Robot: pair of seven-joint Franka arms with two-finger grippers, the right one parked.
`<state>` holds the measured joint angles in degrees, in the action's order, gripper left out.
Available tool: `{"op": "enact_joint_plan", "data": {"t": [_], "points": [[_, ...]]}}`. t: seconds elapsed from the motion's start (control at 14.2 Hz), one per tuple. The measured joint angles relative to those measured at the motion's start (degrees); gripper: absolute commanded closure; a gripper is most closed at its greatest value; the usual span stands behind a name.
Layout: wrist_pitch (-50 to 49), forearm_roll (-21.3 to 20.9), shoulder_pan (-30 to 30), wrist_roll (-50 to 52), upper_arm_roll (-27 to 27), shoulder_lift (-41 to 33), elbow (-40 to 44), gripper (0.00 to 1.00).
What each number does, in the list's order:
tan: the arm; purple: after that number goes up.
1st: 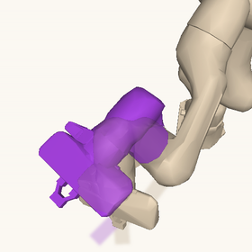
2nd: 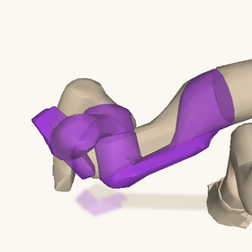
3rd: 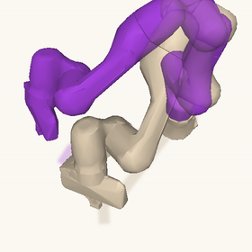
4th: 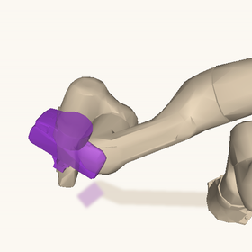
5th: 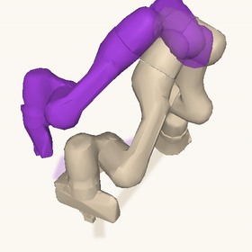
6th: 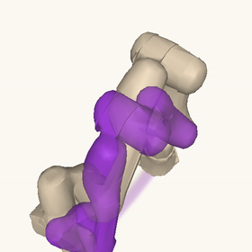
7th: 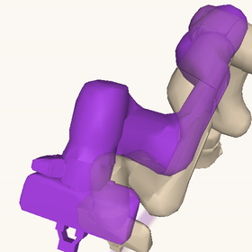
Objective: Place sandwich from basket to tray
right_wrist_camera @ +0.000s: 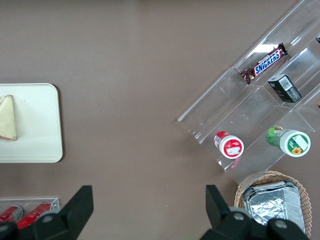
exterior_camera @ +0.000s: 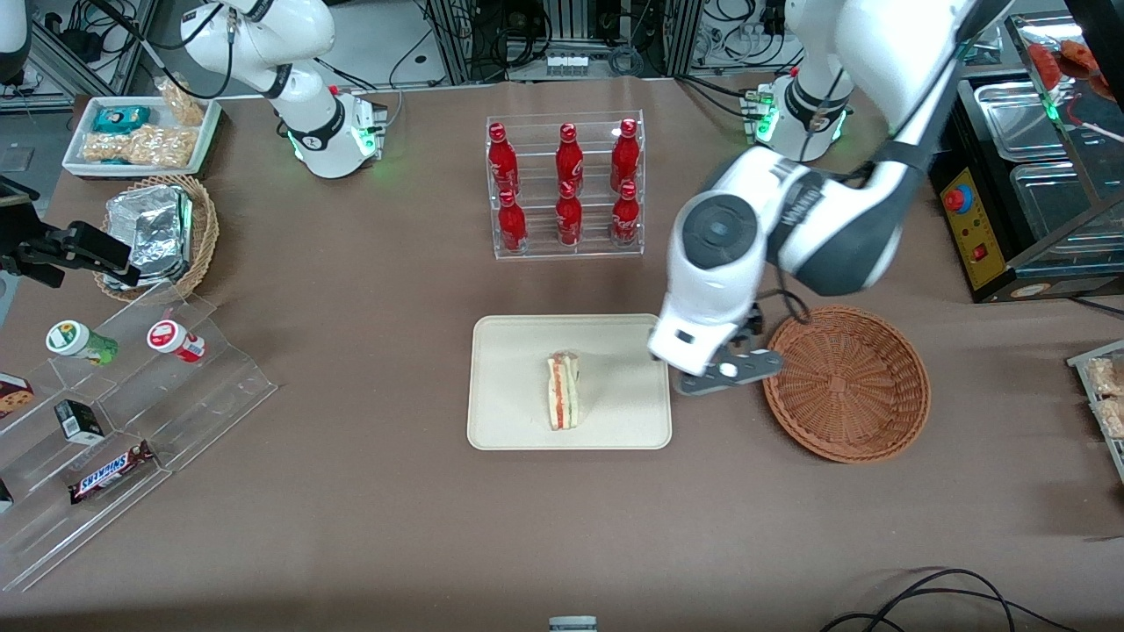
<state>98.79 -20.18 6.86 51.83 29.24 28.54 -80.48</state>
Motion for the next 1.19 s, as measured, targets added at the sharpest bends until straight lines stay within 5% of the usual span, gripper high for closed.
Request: {"op": "enact_joint_plan", "data": {"t": [0.7, 0.84, 1.19], "points": [[-0.3, 1.9, -8.8, -1.1, -0.1, -8.5, -7.9, 0.00], [-2.1, 3.5, -10.5, -6.5, -0.9, -9.6, -7.9, 0.00], [-10.4, 12.3, -10.8, -32.9, -12.3, -15.1, -7.7, 0.00]]}}
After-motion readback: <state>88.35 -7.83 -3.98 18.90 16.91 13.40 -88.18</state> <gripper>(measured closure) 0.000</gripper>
